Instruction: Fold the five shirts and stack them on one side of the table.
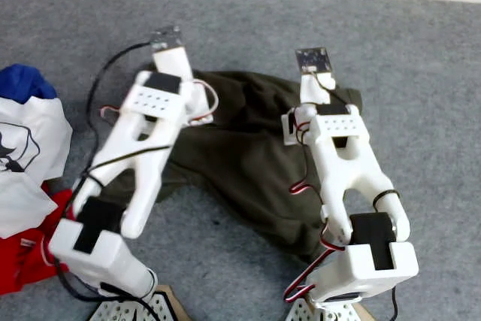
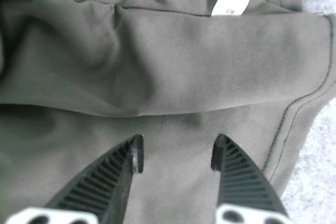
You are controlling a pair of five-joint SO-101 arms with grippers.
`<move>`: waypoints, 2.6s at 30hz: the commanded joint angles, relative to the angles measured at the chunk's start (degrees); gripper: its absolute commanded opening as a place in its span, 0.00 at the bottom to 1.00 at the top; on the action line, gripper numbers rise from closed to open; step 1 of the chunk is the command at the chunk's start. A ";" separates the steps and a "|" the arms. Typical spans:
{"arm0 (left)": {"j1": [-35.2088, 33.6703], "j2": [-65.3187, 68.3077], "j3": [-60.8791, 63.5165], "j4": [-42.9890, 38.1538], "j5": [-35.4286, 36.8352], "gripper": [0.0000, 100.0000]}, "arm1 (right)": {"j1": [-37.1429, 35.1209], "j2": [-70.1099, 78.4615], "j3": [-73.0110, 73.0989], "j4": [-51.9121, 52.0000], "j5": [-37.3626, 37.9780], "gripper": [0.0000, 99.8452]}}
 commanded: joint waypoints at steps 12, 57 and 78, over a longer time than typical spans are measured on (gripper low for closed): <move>-15.60 -26.15 11.12 14.77 -17.93 0.01 | 0.48 -1.01 -0.22 -0.75 0.70 0.22; -19.74 -45.76 35.12 11.52 -26.90 0.01 | 4.35 20.70 -32.92 6.64 0.26 0.31; -19.74 -45.76 38.73 8.62 -26.81 0.01 | 5.67 20.88 -32.75 5.76 0.26 0.09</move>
